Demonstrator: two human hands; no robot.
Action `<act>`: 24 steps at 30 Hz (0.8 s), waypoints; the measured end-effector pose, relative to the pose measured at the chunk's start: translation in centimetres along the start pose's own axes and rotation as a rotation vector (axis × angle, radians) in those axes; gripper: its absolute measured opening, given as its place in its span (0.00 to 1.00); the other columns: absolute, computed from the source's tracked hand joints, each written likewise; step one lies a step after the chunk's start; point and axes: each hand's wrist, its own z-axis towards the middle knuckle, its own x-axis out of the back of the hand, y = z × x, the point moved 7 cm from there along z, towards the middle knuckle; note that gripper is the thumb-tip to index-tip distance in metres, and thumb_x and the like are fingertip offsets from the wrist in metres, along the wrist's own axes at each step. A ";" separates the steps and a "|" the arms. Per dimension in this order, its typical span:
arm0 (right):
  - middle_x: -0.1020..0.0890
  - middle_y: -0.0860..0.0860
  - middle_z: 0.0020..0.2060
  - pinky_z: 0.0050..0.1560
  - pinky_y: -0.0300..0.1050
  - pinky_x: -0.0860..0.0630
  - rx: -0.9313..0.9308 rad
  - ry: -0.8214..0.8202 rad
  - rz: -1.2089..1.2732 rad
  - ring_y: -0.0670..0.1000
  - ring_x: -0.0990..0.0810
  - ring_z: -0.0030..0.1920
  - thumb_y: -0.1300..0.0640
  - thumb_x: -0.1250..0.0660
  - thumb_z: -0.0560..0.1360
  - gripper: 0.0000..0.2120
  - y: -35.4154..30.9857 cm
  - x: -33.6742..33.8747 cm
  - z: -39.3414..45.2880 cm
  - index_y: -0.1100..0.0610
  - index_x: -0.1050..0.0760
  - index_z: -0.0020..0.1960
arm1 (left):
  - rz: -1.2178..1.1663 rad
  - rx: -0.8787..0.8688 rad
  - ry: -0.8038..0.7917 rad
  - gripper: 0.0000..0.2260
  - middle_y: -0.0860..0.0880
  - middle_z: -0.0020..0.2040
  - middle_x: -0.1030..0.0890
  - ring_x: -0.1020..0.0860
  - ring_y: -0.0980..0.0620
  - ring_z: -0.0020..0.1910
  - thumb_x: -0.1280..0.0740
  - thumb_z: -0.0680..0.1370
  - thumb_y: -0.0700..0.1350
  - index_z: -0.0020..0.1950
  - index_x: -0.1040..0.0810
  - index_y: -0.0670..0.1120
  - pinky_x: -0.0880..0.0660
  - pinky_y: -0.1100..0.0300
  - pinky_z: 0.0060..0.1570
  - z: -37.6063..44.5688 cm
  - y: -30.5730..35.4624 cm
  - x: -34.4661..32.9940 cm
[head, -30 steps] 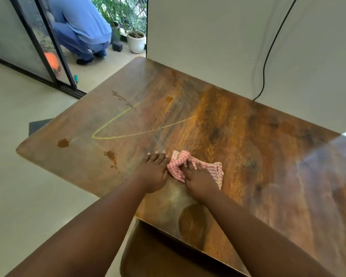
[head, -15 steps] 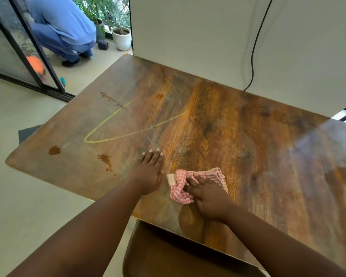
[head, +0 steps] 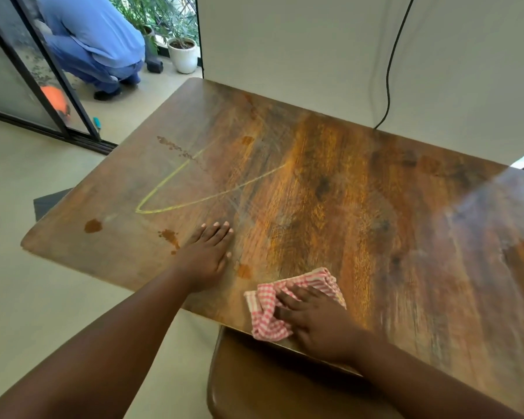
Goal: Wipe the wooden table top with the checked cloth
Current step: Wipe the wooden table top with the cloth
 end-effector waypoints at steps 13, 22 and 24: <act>0.49 0.50 0.77 0.73 0.54 0.58 -0.170 0.084 0.029 0.56 0.54 0.76 0.49 0.52 0.80 0.24 -3.4 1.4 8.7 0.45 0.46 0.75 | -0.082 0.010 0.069 0.24 0.48 0.79 0.47 0.51 0.51 0.78 0.52 0.83 0.50 0.79 0.47 0.46 0.60 0.57 0.74 -0.2 -0.2 1.2; 0.50 0.43 0.76 0.70 0.48 0.67 0.028 -0.065 0.019 0.50 0.56 0.76 0.47 0.52 0.77 0.25 -3.7 -0.8 1.5 0.41 0.47 0.74 | -0.056 0.017 0.025 0.24 0.50 0.79 0.49 0.52 0.51 0.78 0.53 0.84 0.51 0.79 0.50 0.48 0.61 0.57 0.74 0.1 -0.5 1.0; 0.50 0.42 0.75 0.70 0.48 0.65 0.015 -0.079 0.000 0.50 0.55 0.76 0.45 0.53 0.77 0.25 -2.6 -0.5 0.6 0.41 0.46 0.74 | -0.060 0.031 0.017 0.24 0.50 0.79 0.50 0.52 0.51 0.78 0.53 0.84 0.52 0.79 0.50 0.48 0.61 0.57 0.74 0.0 -0.5 0.8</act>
